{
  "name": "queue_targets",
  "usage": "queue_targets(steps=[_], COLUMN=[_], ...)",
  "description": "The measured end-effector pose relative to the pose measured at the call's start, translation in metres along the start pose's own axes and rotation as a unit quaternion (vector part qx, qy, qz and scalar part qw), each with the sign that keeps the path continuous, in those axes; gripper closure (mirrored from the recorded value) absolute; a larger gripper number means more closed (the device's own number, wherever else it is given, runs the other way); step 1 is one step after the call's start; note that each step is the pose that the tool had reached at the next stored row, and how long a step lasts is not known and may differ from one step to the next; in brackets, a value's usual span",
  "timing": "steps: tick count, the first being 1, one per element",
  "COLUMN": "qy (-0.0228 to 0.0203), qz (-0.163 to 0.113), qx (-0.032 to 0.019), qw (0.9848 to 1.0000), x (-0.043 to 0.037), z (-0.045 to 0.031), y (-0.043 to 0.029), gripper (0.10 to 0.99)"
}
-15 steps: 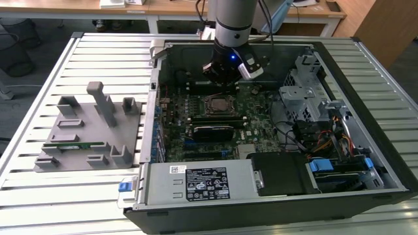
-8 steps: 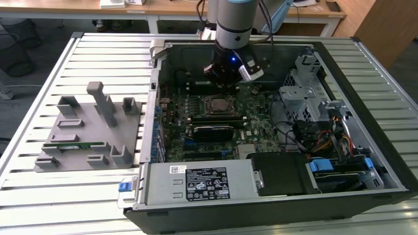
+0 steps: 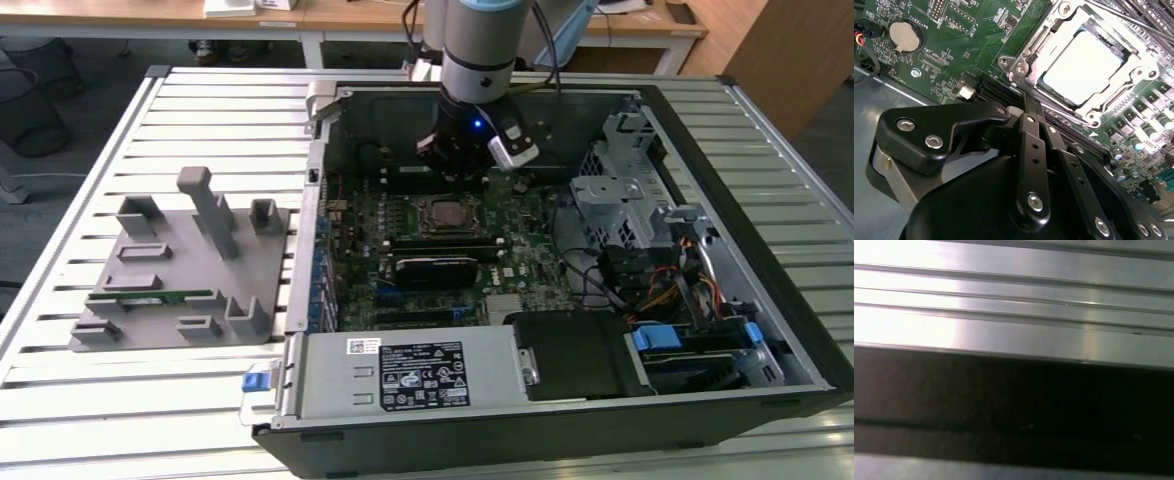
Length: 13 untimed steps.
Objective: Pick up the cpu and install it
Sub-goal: 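Install the first cpu locking lever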
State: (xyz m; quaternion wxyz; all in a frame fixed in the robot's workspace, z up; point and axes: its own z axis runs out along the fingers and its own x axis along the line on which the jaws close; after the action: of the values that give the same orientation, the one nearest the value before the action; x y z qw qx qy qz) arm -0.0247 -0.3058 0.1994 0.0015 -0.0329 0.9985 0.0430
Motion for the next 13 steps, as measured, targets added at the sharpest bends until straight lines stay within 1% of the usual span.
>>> queue_targets(steps=[6,13], qy=[0.0000,-0.0001], qz=[0.000,0.000], qx=[0.0000,-0.0001], qw=[1.0000,1.0000], x=[-0.0001,-0.0001], z=[0.0010,-0.0011], y=[-0.0001,0.0001], gripper=[0.980,0.980])
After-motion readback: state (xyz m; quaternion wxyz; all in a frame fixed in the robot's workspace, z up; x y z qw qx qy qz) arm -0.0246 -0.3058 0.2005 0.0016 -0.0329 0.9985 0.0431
